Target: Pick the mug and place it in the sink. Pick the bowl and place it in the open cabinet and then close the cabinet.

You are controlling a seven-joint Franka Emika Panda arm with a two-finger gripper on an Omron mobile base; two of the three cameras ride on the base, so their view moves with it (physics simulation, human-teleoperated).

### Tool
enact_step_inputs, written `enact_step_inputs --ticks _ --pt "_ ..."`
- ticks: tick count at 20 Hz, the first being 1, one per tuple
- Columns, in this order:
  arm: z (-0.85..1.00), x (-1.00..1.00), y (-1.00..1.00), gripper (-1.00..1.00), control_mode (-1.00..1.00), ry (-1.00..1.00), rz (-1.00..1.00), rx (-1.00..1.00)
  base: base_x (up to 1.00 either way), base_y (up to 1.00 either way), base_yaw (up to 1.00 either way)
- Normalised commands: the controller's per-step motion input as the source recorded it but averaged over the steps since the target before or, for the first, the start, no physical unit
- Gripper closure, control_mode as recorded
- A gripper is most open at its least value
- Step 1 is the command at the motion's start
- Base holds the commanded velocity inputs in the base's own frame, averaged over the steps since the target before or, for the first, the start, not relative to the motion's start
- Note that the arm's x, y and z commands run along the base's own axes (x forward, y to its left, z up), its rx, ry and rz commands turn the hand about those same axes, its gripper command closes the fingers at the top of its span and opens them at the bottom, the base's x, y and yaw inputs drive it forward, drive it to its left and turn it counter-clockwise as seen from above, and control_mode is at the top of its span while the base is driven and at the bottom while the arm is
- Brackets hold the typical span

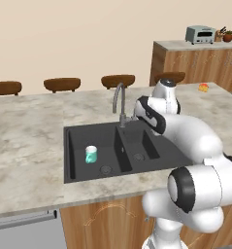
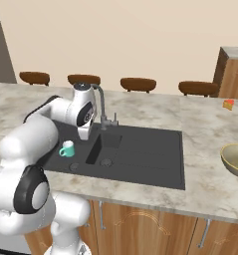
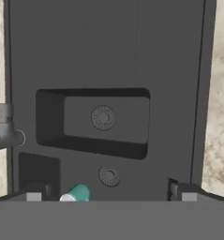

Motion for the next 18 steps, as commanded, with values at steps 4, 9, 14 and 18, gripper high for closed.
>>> enact_step_inputs --ticks 4,9,14,18 --pt "0.0 0.12 -0.37 -1.0 -1.0 0.21 0.0 -0.04 0.0 0.0 0.0" --pt "0.0 0.0 0.0 -1.0 1.0 0.0 0.0 0.0 0.11 -0.94 0.0" --pt "0.0 0.0 0.0 -1.0 1.0 0.0 0.0 0.0 0.09 -1.0 0.0" --pt "0.0 0.0 0.0 -1.0 1.0 0.0 0.0 0.0 0.01 -1.0 0.0"
